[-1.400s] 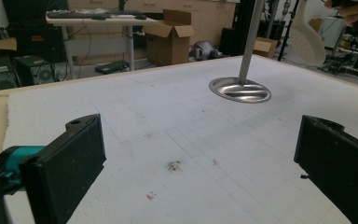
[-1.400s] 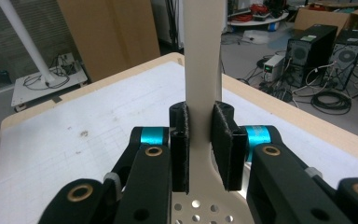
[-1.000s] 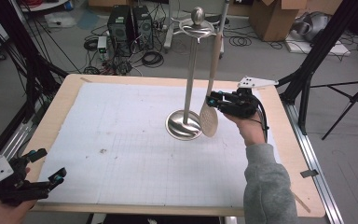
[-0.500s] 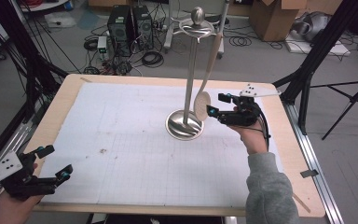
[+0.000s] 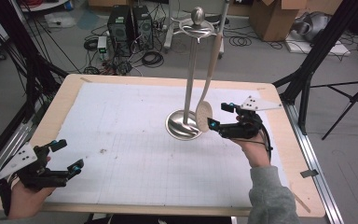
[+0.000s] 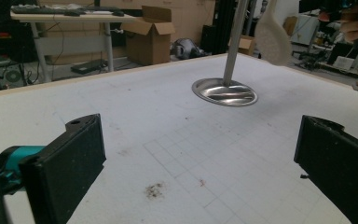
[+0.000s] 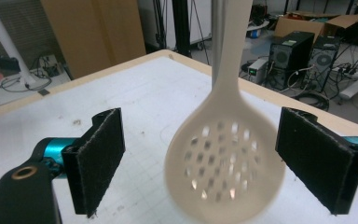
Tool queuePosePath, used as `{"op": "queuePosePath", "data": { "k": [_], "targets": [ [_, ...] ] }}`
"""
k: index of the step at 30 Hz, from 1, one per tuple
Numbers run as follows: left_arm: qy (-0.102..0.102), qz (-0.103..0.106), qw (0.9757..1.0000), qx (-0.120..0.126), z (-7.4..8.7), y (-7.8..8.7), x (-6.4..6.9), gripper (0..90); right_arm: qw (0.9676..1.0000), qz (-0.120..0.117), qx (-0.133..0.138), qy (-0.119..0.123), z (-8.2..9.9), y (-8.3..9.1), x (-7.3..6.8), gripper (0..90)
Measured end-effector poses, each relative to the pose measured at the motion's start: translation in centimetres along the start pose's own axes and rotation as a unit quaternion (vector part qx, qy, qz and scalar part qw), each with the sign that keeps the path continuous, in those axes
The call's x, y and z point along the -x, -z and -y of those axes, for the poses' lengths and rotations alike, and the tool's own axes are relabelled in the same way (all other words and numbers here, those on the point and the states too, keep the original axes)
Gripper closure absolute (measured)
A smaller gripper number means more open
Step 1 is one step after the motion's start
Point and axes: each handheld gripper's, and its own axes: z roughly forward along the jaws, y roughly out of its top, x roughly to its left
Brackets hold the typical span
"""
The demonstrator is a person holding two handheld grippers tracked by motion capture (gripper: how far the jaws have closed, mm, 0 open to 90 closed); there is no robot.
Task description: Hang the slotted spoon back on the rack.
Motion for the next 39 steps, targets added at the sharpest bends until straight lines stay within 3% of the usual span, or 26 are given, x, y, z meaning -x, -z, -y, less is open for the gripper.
{"op": "queuePosePath", "data": {
  "k": [5, 11, 25, 33, 39],
  "targets": [
    [-0.001, 0.011, 0.9999, 0.001, -0.1, -0.9, 0.0, 2.2, 1.0, 0.007, -0.004, -0.005, 1.2, 0.9, -0.3, 14.7],
    [-0.003, 0.021, 0.9998, 0.006, -0.4, -1.7, 0.0, 2.1, 0.9993, 0.023, -0.028, 0.005, 2.5, 1.6, -0.6, 14.6],
    [-0.002, 0.034, 0.9994, 0.01, -0.7, -3.2, -0.1, 2.2, 0.9995, 0.028, -0.01, 0.007, 4.8, 4.1, -1.2, 14.2],
    [-0.004, 0.032, 0.9994, 0.01, -0.6, -3.5, -0.1, 2.2, 0.9993, 0.033, 0.01, -0.016, 6.4, 5.8, -0.8, 13.8],
    [-0.002, 0.03, 0.9995, 0.009, -0.5, -3.6, -0.1, 2.1, 0.9982, 0.05, 0.017, -0.029, 7.8, 6.8, -0.3, 13.0]
  ]
}}
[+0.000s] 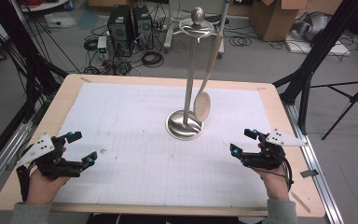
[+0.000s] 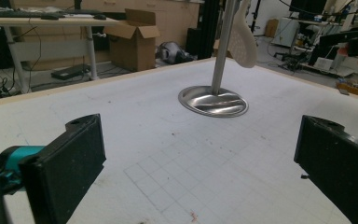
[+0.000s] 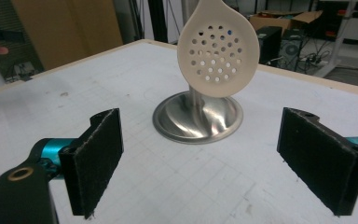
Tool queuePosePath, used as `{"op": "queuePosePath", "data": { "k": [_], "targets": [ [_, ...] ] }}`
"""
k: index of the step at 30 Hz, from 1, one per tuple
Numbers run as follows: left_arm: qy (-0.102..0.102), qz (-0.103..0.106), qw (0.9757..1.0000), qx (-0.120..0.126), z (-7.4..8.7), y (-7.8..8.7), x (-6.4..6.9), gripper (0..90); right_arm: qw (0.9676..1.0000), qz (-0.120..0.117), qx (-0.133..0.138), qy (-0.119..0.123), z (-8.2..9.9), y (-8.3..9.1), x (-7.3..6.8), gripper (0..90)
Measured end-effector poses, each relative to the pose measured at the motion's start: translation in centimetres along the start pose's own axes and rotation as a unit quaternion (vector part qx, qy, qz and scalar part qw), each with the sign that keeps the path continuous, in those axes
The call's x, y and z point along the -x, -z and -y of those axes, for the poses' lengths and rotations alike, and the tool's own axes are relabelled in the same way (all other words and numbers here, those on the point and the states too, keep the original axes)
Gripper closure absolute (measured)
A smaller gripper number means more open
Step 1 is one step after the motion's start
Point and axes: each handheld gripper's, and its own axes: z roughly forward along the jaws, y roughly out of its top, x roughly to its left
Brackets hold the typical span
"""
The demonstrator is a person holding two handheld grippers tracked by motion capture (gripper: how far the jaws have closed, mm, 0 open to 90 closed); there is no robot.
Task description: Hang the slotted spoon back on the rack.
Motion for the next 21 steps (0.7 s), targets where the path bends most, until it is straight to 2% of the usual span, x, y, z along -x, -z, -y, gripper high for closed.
{"op": "queuePosePath", "data": {
  "k": [5, 10, 13, 21],
  "targets": [
    [0.0, -0.002, 1.0, -0.002, 0.1, -0.1, 0.0, 2.2, 0.9998, 0.012, -0.015, -0.009, 1.3, 0.6, 0.6, 12.6],
    [0.003, -0.004, 1.0, -0.006, 0.3, -0.1, -0.2, 2.1, 0.9995, 0.024, -0.012, -0.016, 2.4, 1.5, 1.2, 12.2],
    [0.006, -0.006, 0.9999, -0.01, 0.6, -0.1, -0.4, 2.1, 0.9991, 0.034, -0.019, -0.018, 3.0, 1.8, 1.4, 12.0],
    [0.005, -0.011, 0.9999, -0.01, 0.7, 0.0, -0.5, 2.1, 0.9985, 0.047, -0.018, -0.021, 4.0, 2.5, 1.5, 11.3]
  ]
}}
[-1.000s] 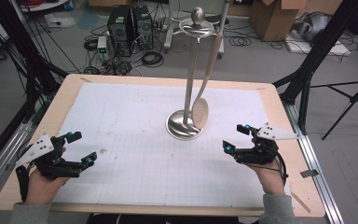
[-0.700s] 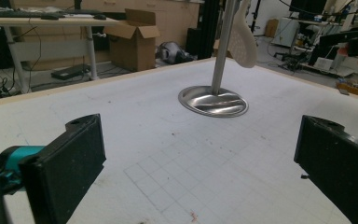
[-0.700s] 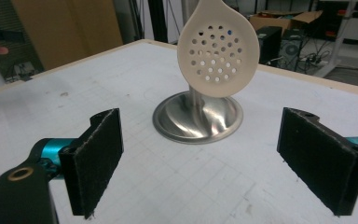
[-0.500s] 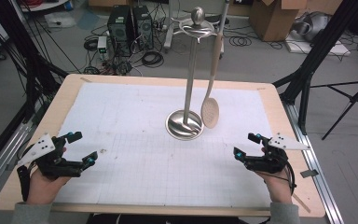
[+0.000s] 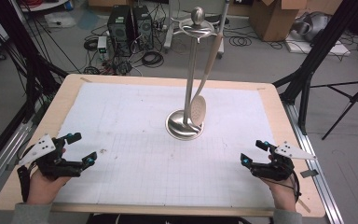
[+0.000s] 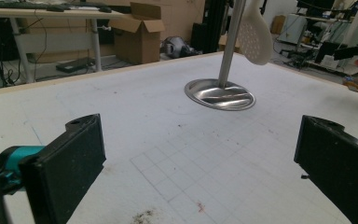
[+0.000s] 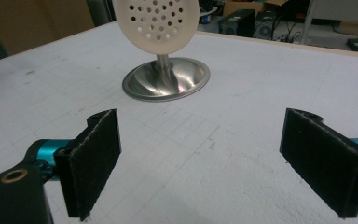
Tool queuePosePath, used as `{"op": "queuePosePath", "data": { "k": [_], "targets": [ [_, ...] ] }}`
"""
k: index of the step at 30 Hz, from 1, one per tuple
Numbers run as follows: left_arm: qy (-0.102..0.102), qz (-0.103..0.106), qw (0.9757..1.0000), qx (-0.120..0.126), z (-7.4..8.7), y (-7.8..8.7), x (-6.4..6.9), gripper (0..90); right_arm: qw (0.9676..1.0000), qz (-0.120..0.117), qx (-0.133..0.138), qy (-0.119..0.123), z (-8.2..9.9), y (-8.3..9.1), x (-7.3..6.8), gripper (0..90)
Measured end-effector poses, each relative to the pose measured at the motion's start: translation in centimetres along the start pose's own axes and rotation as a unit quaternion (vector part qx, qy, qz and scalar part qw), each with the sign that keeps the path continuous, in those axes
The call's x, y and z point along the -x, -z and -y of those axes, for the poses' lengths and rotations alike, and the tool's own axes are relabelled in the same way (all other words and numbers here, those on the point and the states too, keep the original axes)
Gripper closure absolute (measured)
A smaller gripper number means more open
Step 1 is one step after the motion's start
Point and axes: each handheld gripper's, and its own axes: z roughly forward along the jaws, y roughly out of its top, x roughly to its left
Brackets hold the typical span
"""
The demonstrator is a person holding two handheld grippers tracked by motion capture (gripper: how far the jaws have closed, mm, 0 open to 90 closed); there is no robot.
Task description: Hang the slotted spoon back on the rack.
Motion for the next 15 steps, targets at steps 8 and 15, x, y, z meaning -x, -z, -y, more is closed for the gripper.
{"op": "queuePosePath", "data": {
  "k": [8, 15],
  "targets": [
    [-0.001, -0.01, 0.9999, 0.0, 0.4, 0.2, -0.4, 2.1, 0.9998, 0.012, 0.018, -0.001, 0.3, 0.6, -0.1, 11.1],
    [0.004, -0.027, 0.9996, 0.0, 1.3, 0.4, -1.2, 2.1, 0.9985, 0.038, 0.038, -0.002, 0.9, 1.2, 0.1, 11.1]
  ]
}}
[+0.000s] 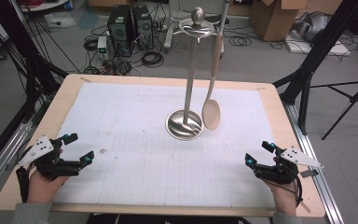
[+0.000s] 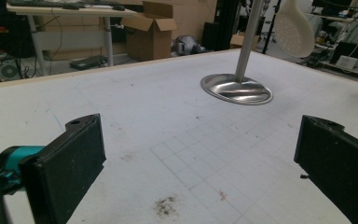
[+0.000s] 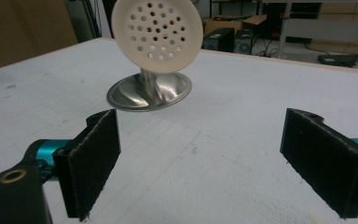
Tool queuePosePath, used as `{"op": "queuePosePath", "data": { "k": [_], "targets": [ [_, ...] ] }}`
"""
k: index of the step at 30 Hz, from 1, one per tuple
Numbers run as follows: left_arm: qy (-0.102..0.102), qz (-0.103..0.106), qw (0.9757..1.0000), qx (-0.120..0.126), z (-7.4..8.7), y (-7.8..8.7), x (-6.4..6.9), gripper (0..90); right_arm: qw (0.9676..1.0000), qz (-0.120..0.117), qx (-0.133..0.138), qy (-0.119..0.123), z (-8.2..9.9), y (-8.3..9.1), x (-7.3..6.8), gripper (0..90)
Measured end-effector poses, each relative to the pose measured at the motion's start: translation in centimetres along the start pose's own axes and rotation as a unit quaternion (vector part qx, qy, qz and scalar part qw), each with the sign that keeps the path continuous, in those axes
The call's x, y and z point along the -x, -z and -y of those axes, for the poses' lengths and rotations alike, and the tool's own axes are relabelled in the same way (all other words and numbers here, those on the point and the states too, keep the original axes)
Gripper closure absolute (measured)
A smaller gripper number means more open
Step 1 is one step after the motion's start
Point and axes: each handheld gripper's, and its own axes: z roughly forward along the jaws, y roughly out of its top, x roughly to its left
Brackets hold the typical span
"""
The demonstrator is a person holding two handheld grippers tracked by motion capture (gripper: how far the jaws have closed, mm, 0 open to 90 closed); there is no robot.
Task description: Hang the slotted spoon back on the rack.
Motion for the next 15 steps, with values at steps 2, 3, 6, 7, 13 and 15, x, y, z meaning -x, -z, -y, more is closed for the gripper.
{"op": "queuePosePath", "data": {
  "k": [2, 3, 6, 7, 13, 15],
  "targets": [
    [0.001, -0.004, 1.0, 0.001, 0.1, 0.1, -0.2, 2.1, 1.0, 0.005, 0.004, -0.001, 0.2, 0.2, 0.2, 11.1],
    [0.002, -0.007, 1.0, 0.002, 0.1, 0.2, -0.2, 2.1, 1.0, 0.007, 0.006, -0.004, 0.3, 0.4, 0.2, 11.1],
    [0.002, -0.013, 0.9999, 0.005, 0.2, 0.3, -0.4, 2.1, 0.9997, 0.017, 0.012, -0.008, 0.6, 1.0, 0.1, 11.2],
    [0.001, -0.015, 0.9999, 0.005, 0.3, 0.4, -0.4, 2.1, 0.9997, 0.019, 0.015, 0.0, 0.7, 1.2, 0.1, 11.1],
    [0.001, -0.021, 0.9998, 0.008, 0.2, 0.5, -0.3, 2.1, 0.9993, 0.036, 0.011, 0.0, 1.0, 2.1, 0.2, 11.1],
    [-0.001, -0.023, 0.9997, 0.003, 0.3, 0.5, -0.4, 2.1, 0.9992, 0.038, 0.014, -0.004, 1.2, 2.4, 0.3, 11.1]
  ]
}}
